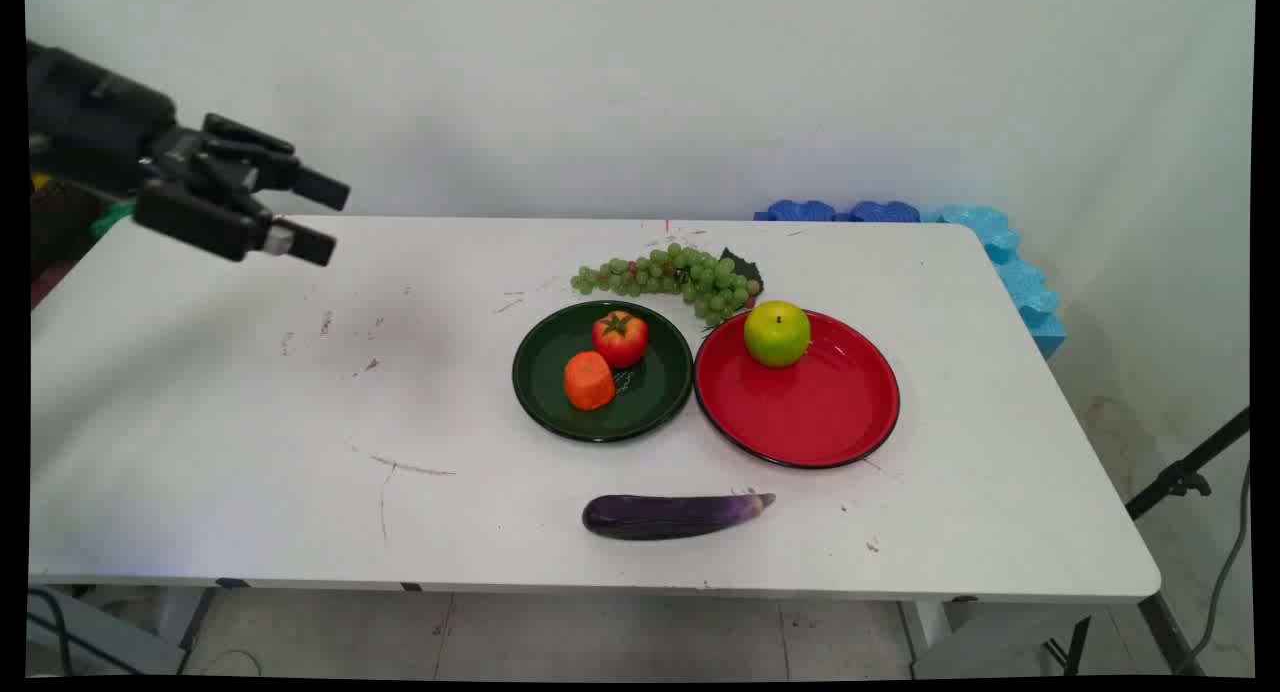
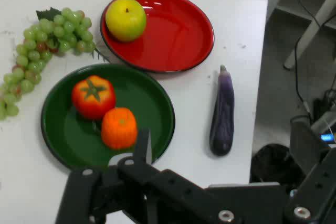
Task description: Pick up the mandarin from the green plate
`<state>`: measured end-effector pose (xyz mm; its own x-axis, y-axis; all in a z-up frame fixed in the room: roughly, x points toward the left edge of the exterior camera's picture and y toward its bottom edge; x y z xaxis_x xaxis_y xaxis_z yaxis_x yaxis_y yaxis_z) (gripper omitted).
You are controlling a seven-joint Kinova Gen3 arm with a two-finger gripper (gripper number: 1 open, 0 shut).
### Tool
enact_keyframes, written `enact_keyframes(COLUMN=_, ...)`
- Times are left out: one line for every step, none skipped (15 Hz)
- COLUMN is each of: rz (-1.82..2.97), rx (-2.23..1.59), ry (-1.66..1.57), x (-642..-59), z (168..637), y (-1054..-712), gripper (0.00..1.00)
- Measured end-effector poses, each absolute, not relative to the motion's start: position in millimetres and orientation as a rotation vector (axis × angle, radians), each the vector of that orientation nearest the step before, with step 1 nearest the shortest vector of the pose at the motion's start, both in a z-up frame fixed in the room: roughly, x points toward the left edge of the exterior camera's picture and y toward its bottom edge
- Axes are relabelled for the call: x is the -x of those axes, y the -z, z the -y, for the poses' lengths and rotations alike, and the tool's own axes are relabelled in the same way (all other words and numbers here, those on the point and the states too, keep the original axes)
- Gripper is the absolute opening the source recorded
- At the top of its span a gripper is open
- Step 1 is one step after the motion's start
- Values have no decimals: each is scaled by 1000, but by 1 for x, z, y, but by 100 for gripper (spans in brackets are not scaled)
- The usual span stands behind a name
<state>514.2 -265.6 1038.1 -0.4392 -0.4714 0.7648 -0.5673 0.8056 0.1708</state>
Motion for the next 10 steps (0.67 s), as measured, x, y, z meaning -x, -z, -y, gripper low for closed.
enact_keyframes(rz=2107, rx=-767, ry=-145, x=-509, z=270, y=-1039, gripper=100)
enact_keyframes(rz=2105, rx=-770, ry=-153, x=-504, z=274, y=-1040, gripper=100)
enact_keyframes(rz=2101, rx=-776, ry=-162, x=-496, z=281, y=-1040, gripper=100)
enact_keyframes(rz=2100, rx=-781, ry=-169, x=-490, z=285, y=-1041, gripper=100)
enact_keyframes(rz=2101, rx=-786, ry=-175, x=-485, z=289, y=-1041, gripper=100)
enact_keyframes(rz=2103, rx=-795, ry=-185, x=-476, z=296, y=-1040, gripper=100)
enact_keyframes(rz=2106, rx=-806, ry=-194, x=-468, z=303, y=-1040, gripper=100)
enact_keyframes(rz=2113, rx=-823, ry=-204, x=-458, z=311, y=-1038, gripper=100)
enact_keyframes(rz=2117, rx=-835, ry=-209, x=-452, z=317, y=-1036, gripper=100)
enact_keyframes(rz=2126, rx=-853, ry=-216, x=-442, z=324, y=-1033, gripper=100)
